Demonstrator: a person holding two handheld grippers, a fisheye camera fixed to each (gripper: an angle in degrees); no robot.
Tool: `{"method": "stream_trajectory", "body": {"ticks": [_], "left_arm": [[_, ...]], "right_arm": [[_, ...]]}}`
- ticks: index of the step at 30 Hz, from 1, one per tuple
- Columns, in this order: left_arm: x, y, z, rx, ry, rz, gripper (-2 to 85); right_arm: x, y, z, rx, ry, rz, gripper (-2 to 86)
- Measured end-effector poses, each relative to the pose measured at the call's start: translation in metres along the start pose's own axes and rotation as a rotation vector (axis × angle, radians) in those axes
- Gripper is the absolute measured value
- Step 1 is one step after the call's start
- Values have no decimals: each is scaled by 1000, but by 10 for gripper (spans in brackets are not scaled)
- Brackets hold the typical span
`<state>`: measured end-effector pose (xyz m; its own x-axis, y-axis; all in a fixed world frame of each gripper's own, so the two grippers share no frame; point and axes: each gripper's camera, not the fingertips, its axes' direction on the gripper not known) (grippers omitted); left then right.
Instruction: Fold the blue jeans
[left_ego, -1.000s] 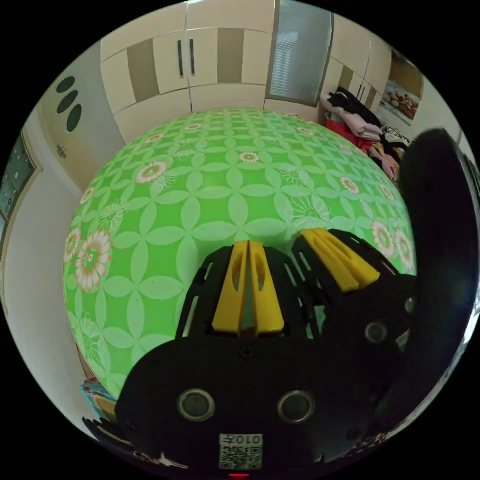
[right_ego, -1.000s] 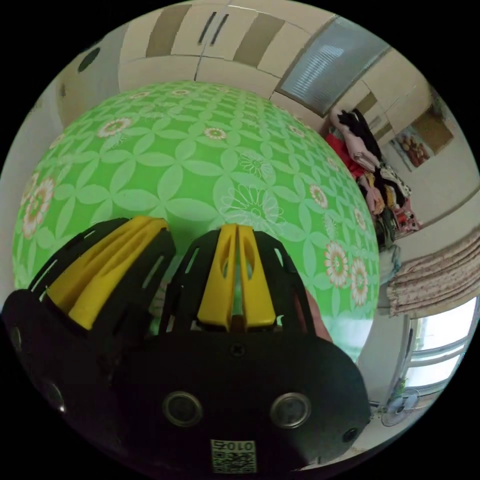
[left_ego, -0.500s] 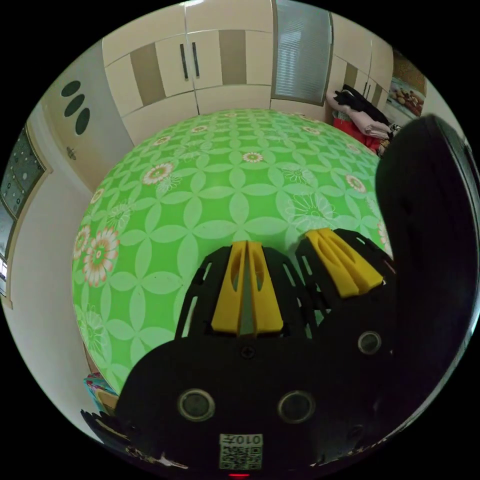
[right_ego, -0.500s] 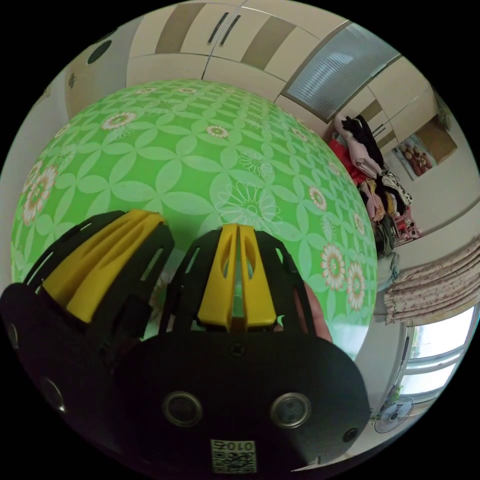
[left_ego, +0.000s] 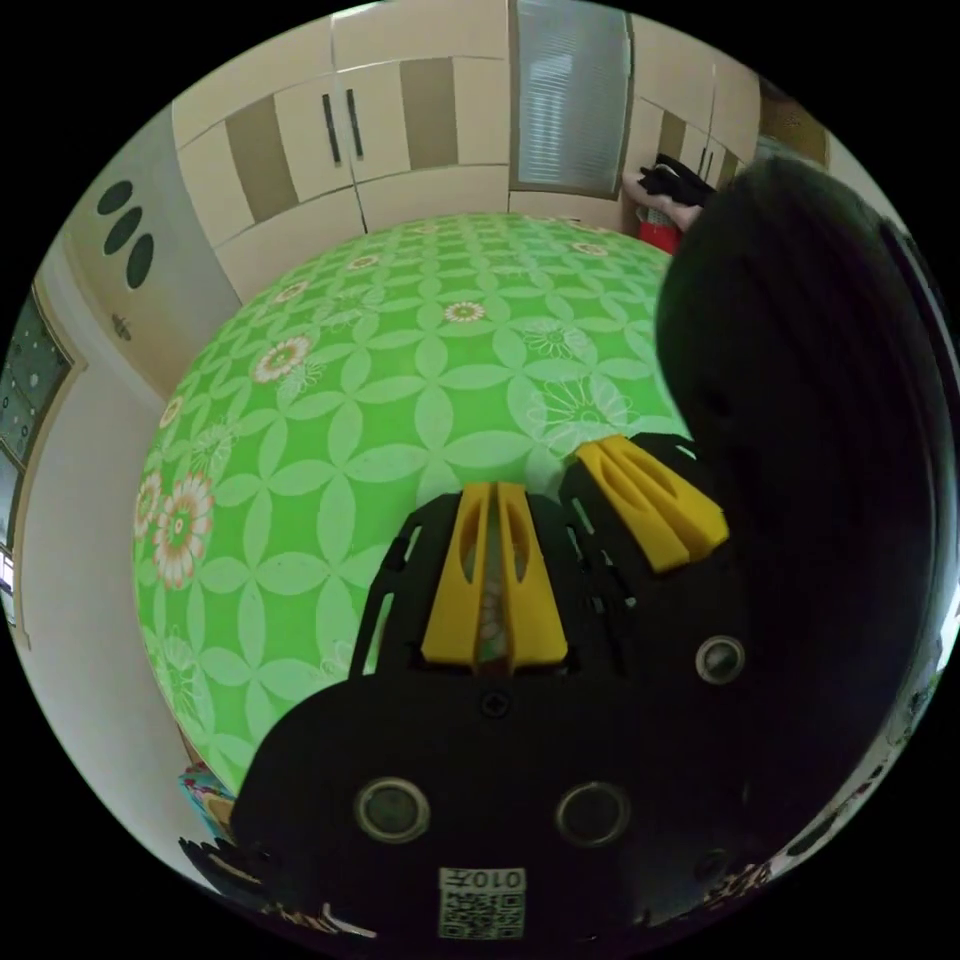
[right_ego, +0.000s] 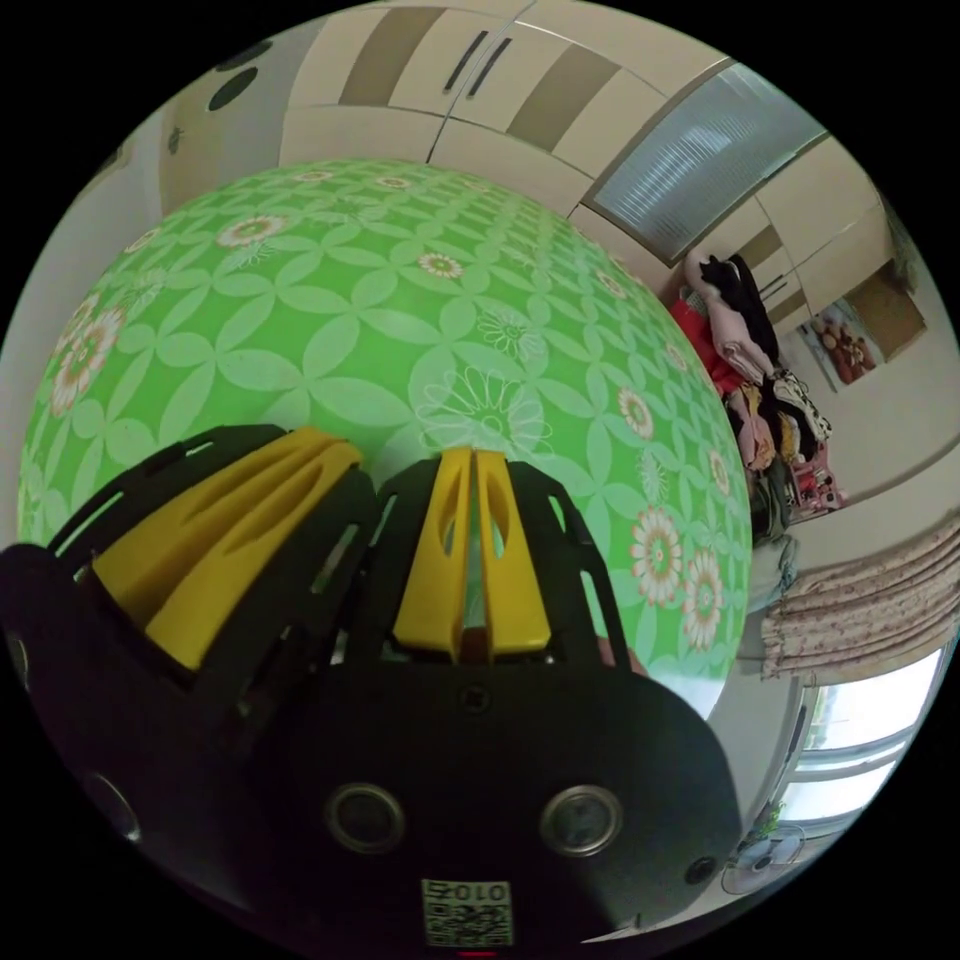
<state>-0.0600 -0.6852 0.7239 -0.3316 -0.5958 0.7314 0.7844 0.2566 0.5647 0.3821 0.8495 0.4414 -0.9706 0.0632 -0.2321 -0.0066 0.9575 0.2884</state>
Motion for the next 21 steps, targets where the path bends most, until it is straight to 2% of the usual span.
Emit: {"method": "stream_trajectory", "body": {"ticks": [13, 16, 21], "left_arm": [[18, -9, 6, 17, 16, 70, -2], [17, -11, 8, -8, 128, 74, -2], [11, -13, 9, 8, -17, -10, -3]], "right_arm": [[14, 14, 9, -27, 21, 16, 23], [15, 14, 9, -89, 56, -32, 21], [22, 15, 14, -83, 69, 31, 14]]}}
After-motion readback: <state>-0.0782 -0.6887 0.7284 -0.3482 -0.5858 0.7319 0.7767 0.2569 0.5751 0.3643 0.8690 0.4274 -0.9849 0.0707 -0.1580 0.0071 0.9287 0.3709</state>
